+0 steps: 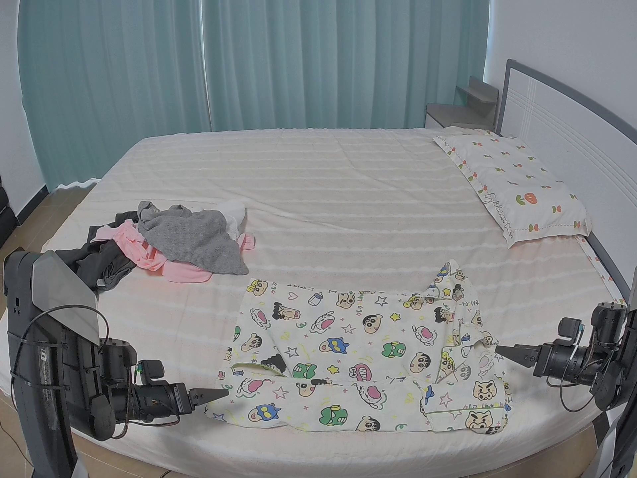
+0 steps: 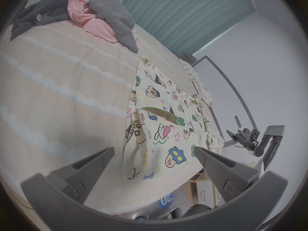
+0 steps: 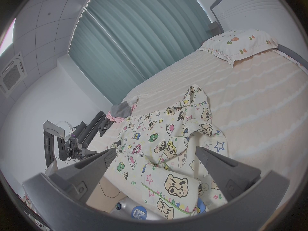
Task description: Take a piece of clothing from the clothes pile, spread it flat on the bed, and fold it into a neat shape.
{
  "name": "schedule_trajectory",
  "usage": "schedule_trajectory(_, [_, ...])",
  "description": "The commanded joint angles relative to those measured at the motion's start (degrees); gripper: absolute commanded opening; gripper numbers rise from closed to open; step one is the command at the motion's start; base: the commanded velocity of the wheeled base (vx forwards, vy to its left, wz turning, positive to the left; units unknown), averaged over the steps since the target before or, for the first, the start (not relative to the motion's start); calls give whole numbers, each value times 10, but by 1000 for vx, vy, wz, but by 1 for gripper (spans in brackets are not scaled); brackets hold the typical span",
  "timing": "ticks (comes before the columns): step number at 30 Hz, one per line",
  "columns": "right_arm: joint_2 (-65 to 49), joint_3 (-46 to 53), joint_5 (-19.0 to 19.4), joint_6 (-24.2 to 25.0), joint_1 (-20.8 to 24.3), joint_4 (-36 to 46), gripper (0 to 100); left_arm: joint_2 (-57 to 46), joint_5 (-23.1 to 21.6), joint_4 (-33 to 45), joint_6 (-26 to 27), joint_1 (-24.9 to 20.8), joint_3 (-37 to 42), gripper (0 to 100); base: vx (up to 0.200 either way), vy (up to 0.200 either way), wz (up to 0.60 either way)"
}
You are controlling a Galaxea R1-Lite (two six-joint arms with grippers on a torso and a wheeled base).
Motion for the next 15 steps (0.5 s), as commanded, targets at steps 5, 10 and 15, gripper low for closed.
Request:
schedule_trajectory(5, [17, 10, 2, -4, -1, -10, 100, 2, 0, 0, 0, -2, -1, 100, 0, -200, 0])
schedule_trajectory(10, [17, 10, 1, -4, -1, -10, 100, 3, -1, 0, 0, -2, -1, 100, 0, -200, 0])
schedule_trajectory(15, [17, 10, 0, -5, -1, -10, 100, 3, 0, 0, 0, -2, -3, 100, 0, -40, 0])
